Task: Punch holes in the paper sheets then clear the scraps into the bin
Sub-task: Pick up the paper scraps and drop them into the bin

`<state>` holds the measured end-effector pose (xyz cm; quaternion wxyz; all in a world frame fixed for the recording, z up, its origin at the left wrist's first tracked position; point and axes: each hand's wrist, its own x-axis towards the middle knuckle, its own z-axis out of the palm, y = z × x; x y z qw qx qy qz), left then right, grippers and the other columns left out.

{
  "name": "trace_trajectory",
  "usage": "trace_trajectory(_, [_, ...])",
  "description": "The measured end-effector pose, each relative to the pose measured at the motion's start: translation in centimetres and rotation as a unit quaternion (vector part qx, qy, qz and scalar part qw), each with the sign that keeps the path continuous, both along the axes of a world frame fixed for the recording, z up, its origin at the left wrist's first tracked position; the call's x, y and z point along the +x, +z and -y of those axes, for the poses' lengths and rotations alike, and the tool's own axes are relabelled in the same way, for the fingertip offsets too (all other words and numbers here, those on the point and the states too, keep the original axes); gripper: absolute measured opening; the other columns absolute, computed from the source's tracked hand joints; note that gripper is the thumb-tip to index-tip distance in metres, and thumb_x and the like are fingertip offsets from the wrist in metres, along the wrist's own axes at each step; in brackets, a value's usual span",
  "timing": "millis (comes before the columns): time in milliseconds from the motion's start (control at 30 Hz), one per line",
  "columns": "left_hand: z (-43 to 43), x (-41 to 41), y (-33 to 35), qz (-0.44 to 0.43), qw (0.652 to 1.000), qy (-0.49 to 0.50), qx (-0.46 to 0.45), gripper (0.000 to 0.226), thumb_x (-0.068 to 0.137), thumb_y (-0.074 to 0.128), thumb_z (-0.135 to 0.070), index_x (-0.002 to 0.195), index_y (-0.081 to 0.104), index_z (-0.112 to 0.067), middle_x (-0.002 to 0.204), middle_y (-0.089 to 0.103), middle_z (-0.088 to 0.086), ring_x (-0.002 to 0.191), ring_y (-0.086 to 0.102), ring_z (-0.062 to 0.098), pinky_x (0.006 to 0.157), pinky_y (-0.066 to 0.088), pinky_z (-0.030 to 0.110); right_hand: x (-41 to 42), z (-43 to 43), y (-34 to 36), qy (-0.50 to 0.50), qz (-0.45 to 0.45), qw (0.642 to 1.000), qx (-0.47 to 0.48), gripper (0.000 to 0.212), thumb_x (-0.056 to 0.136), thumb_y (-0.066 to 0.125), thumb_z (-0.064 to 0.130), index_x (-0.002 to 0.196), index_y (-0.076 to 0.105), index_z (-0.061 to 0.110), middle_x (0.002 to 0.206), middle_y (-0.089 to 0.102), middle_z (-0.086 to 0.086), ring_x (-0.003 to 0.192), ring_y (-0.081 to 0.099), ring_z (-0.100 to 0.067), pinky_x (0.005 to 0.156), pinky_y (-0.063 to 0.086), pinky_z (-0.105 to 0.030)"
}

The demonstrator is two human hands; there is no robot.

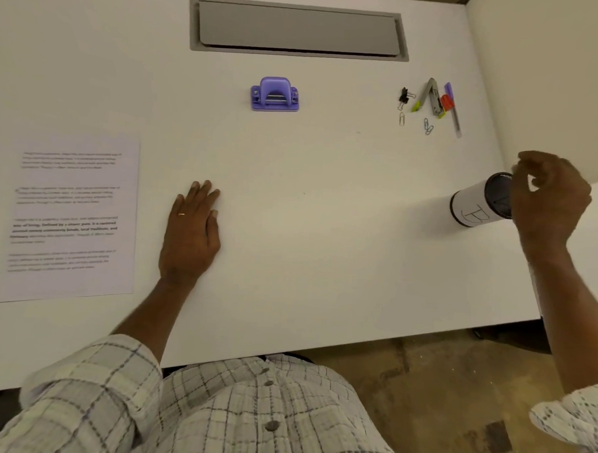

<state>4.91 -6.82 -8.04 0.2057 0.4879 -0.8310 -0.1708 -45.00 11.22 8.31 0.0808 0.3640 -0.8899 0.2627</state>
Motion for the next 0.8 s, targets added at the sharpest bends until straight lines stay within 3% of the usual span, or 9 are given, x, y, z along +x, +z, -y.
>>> trace_trajectory(167, [0.1, 0.1, -0.3, 0.004, 1.0, -0.002, 0.006, 0.044, 0.109, 0.037, -0.023, 0.151, 0.047, -0.017, 0.162, 0.042, 0.002, 0.156, 0.029, 0.015, 0.13, 0.021, 0.041, 7.9, 3.9, -2.7, 0.13, 0.055, 0.987, -0.077, 0.022, 0.094, 0.069, 0.038, 0.107, 0.074, 0.021, 0.092, 0.075, 0.006, 0.077, 0.065, 0.0, 0.076, 0.048, -0.019])
trace_trajectory(233, [0.1, 0.1, -0.2, 0.004, 1.0, -0.001, 0.012, 0.044, 0.109, 0.038, -0.021, 0.151, 0.046, -0.018, 0.163, 0.041, 0.001, 0.156, 0.027, 0.014, 0.13, 0.02, 0.041, 12.2, 5.6, -5.0, 0.188, 0.093, 0.975, -0.07, 0.019, 0.092, 0.074, 0.032, 0.101, 0.077, 0.016, 0.092, 0.076, 0.003, 0.08, 0.069, -0.006, 0.081, 0.049, -0.017])
trace_trajectory(333, [0.1, 0.1, 0.0, 0.004, 1.0, 0.002, 0.013, 0.044, 0.109, 0.039, -0.02, 0.151, 0.047, -0.017, 0.163, 0.041, 0.001, 0.156, 0.027, 0.014, 0.13, 0.021, 0.042, 17.9, 7.7, -8.4, 0.235, 0.136, 0.962, -0.013, 0.019, 0.09, 0.075, 0.035, 0.099, 0.079, 0.018, 0.093, 0.076, 0.004, 0.084, 0.072, -0.009, 0.083, 0.055, -0.027])
trace_trajectory(533, [0.2, 0.1, -0.2, 0.003, 1.0, 0.004, 0.014, 0.044, 0.109, 0.037, -0.021, 0.151, 0.048, -0.017, 0.163, 0.041, 0.001, 0.156, 0.027, 0.013, 0.13, 0.02, 0.04, 22.2, 10.2, -11.8, 0.215, 0.144, 0.962, 0.084, 0.03, 0.088, 0.069, 0.05, 0.107, 0.078, 0.028, 0.106, 0.073, 0.01, 0.096, 0.068, -0.011, 0.09, 0.052, -0.035])
trace_trajectory(800, [0.1, 0.1, -0.3, 0.002, 1.0, 0.003, 0.004, 0.044, 0.108, 0.037, -0.02, 0.152, 0.047, -0.018, 0.163, 0.041, -0.001, 0.156, 0.026, 0.012, 0.129, 0.021, 0.042, 23.2, 11.1, -12.7, 0.197, 0.109, 0.97, 0.091, 0.02, 0.093, 0.062, 0.046, 0.097, 0.076, 0.032, 0.097, 0.07, 0.012, 0.088, 0.063, -0.013, 0.085, 0.046, -0.034])
